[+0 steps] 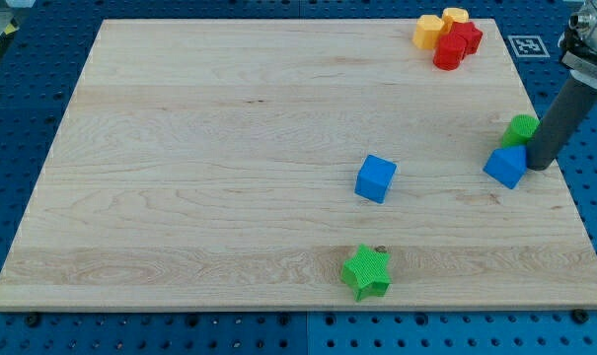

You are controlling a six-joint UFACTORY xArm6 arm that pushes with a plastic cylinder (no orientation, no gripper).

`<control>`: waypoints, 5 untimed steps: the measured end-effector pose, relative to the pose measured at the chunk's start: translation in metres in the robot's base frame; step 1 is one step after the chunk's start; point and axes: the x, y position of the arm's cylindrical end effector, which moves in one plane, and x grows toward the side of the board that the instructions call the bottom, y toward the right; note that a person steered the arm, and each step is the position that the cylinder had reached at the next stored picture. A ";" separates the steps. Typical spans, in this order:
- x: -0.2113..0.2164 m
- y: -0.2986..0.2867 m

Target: Move green circle and blue triangle towards center right

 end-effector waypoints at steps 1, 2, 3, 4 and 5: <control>0.000 0.000; 0.000 0.001; 0.001 0.003; 0.020 0.017; 0.049 0.024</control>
